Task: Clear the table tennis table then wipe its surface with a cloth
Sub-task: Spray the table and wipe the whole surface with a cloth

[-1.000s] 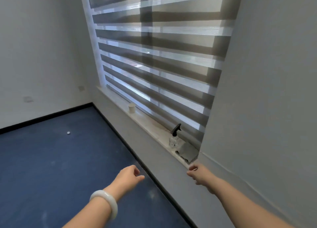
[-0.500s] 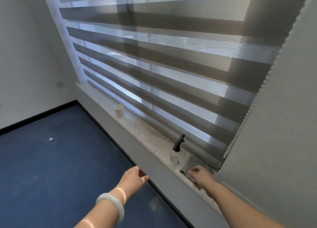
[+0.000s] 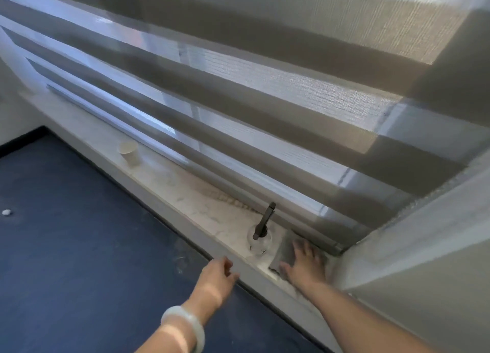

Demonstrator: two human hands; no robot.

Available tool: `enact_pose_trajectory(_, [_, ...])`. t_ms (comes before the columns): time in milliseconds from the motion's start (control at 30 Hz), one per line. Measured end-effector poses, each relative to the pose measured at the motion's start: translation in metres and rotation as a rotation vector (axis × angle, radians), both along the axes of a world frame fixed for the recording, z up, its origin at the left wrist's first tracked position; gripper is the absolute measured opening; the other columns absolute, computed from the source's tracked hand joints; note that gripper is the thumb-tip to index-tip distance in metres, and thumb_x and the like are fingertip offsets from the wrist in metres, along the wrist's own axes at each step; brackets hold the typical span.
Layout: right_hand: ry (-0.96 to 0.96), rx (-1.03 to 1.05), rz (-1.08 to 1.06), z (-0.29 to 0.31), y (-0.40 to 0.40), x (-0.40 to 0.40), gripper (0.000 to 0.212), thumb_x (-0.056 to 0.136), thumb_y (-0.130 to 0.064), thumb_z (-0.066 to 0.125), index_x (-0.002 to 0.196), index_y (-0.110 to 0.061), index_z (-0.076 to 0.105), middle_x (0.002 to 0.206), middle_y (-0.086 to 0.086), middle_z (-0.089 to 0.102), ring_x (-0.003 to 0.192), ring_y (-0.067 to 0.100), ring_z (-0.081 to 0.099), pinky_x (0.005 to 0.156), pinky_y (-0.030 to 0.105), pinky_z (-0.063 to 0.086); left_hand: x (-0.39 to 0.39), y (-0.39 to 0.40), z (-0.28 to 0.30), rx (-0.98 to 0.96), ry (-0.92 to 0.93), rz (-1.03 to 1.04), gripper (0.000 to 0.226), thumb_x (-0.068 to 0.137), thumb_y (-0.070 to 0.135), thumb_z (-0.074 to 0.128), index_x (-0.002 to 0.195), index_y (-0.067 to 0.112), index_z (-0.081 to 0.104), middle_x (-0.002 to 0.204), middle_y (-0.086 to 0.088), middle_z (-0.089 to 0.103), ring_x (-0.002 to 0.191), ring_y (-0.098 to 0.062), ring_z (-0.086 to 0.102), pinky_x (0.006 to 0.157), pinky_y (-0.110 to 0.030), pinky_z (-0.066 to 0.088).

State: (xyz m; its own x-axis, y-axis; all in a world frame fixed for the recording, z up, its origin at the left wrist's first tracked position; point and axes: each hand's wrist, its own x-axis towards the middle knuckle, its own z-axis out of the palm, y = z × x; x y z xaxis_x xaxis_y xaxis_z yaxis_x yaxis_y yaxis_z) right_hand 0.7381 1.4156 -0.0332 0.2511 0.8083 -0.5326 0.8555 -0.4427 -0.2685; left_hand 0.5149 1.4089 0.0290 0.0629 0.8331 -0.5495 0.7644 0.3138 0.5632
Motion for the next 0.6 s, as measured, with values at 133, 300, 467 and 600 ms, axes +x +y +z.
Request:
enact_pose_trajectory(133, [-0.033, -0.017, 0.010, -0.025, 0.001, -0.001, 0.084, 0.094, -0.059, 0.041, 0.155, -0.029, -0.008, 0.162, 0.002, -0.015, 0.149, 0.029, -0.010, 0.121, 0.047, -0.002, 0.013, 0.029, -0.022, 0.056, -0.072, -0.011, 0.048, 0.093, 0.030, 0.061, 0.135, 0.013, 0.047, 0.131, -0.006, 0.048, 0.115, -0.021, 0.053, 0.102, -0.028, 0.040])
enact_pose_trajectory(300, [-0.075, 0.082, 0.044, -0.037, -0.011, 0.002, 0.083, 0.094, -0.062, 0.036, 0.153, -0.031, -0.014, 0.161, -0.001, -0.018, 0.148, 0.023, -0.017, 0.120, 0.044, -0.009, 0.037, 0.055, -0.047, 0.195, -0.226, -0.094, 0.075, 0.086, 0.032, 0.071, 0.148, 0.017, 0.030, 0.142, -0.003, 0.033, 0.134, -0.017, 0.034, 0.108, -0.019, 0.022])
enact_pose_trajectory(467, [-0.139, 0.182, 0.064, -0.041, -0.019, 0.003, 0.080, 0.093, -0.061, 0.040, 0.154, -0.034, -0.004, 0.163, -0.001, -0.008, 0.149, 0.024, -0.007, 0.120, 0.039, -0.007, 0.062, 0.068, -0.065, 0.314, -0.433, -0.051, 0.074, 0.066, 0.050, 0.078, 0.132, 0.032, 0.050, 0.125, 0.009, 0.046, 0.119, -0.018, 0.046, 0.106, -0.033, 0.039])
enact_pose_trajectory(600, [-0.126, 0.268, 0.039, -0.045, -0.029, -0.003, 0.068, 0.092, -0.048, 0.053, 0.151, -0.040, 0.022, 0.159, -0.001, 0.021, 0.142, 0.027, 0.020, 0.113, 0.041, 0.019, 0.071, 0.074, -0.064, 0.189, -0.553, 0.072, 0.025, 0.069, 0.051, 0.074, 0.087, 0.038, 0.063, 0.092, -0.001, 0.061, 0.087, -0.027, 0.061, 0.086, -0.050, 0.052])
